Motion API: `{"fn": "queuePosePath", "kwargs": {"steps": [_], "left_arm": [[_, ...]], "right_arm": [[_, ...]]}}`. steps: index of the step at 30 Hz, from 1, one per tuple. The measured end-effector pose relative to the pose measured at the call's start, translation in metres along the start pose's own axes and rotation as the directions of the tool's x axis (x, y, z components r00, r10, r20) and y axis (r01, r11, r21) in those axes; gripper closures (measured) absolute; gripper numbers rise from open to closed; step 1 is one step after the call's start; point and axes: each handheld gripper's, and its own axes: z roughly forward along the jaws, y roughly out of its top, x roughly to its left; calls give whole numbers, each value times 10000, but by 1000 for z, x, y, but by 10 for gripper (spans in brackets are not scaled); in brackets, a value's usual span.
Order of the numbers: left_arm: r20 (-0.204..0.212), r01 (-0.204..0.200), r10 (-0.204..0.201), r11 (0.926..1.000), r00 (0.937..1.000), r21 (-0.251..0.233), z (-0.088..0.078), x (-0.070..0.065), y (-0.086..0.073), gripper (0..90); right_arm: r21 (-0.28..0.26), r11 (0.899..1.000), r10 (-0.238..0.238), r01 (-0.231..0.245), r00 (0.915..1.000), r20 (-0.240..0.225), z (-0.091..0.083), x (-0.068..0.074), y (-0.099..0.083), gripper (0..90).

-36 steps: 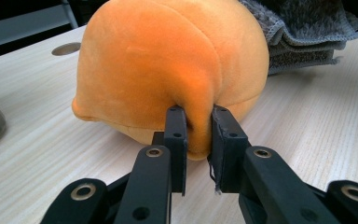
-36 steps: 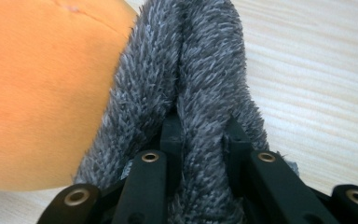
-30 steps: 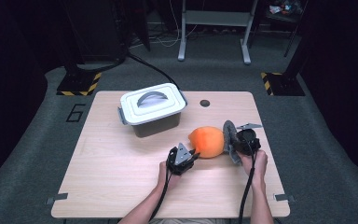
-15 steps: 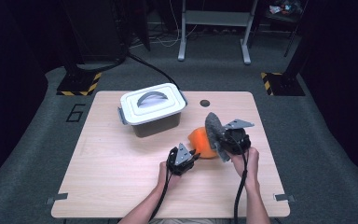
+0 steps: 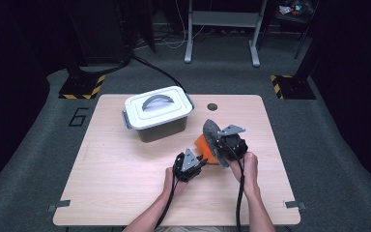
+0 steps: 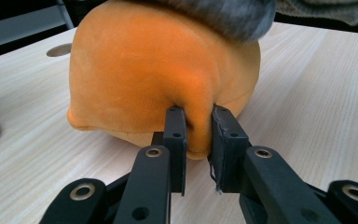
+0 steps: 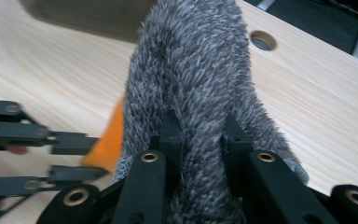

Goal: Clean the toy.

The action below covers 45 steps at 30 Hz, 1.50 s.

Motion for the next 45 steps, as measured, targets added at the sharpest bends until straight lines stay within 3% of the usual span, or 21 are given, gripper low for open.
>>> {"fn": "queuePosePath", "kwargs": {"steps": [5,15,21,25,29,35,41,45], "left_arm": [[31,20,-20,10000,10000,2,0,0,0,777],[0,18,-18,10000,10000,-16,0,0,0,775],[-8,20,-20,10000,10000,-19,0,0,0,773],[-1,29,-29,10000,10000,-43,0,0,0,773],[-25,30,-30,10000,10000,-25,0,0,0,772],[-34,12,-12,10000,10000,-5,0,1,0,772],[-25,-1,1,10000,10000,-2,0,1,0,769],[-21,-4,4,10000,10000,1,-1,1,0,767]], "right_arm": [[6,9981,611,-612,9978,260,0,-21,-9,753],[616,9824,1707,-1762,9816,855,13,-53,-31,752],[1181,9702,2009,-2115,9749,956,29,-65,-45,753],[1607,9614,2102,-2233,9731,944,38,-70,-52,752],[1793,9587,2087,-2209,9743,846,41,-73,-55,750],[1480,9617,2182,-2307,9712,959,26,-73,-52,750],[592,9795,1879,-1927,9790,787,-3,-64,-37,750],[-21,9905,1374,-1374,9891,538,-20,-51,-23,749]]}}
